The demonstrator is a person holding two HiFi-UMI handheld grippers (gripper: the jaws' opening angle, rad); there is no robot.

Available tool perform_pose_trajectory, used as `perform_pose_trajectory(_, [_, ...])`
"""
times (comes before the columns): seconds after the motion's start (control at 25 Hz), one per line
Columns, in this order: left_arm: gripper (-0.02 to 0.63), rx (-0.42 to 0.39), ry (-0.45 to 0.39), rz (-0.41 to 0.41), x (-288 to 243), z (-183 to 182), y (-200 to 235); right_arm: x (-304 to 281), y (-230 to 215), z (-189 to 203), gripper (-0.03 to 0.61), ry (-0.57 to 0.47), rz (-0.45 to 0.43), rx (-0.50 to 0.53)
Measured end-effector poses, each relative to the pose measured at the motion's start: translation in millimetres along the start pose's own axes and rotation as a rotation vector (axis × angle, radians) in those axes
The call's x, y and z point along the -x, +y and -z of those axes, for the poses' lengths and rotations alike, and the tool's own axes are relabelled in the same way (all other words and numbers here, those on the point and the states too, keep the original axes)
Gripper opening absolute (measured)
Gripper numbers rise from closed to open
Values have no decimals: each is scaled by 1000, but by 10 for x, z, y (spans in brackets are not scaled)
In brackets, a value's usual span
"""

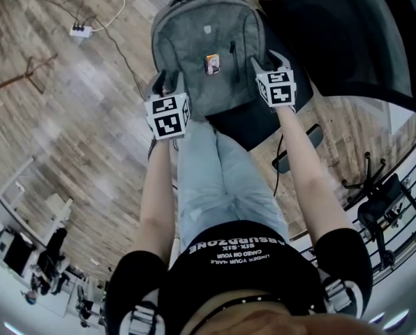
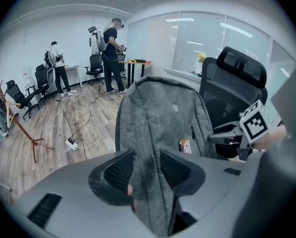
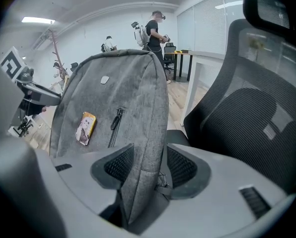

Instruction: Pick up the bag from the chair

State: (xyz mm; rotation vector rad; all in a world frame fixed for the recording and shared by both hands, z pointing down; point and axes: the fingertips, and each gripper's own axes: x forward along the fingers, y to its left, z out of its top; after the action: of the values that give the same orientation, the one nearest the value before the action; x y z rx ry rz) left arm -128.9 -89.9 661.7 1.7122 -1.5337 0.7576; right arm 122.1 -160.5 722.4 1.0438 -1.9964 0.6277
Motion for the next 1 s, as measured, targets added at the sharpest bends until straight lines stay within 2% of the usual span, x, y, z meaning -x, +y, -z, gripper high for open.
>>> perform_pose_trajectory(0.2, [160, -31, -14, -59, 109, -36, 38, -49, -17, 2, 202, 7, 1, -3])
perform_pose_trajectory(0.4, [160, 5, 22, -48, 26, 81, 129, -59, -18, 7, 202, 10, -4, -6])
perform_pose_trajectory(0.56, [160, 11, 20, -68, -83, 96, 128, -73, -33, 42, 204, 22, -17, -11])
perform_pose_trajectory(0.68, [160, 6, -4, -94, -138, 109, 146, -93, -37, 40, 202, 9, -35, -50])
perform_pose_trajectory(0.8, [158, -2, -47, -110, -151, 130, 165, -100, -52, 52, 179, 1, -53, -88])
perform_pose_trajectory(1.0, [152, 16, -17, -119, -193, 140, 162, -99, -49, 67, 149, 2, -57, -92])
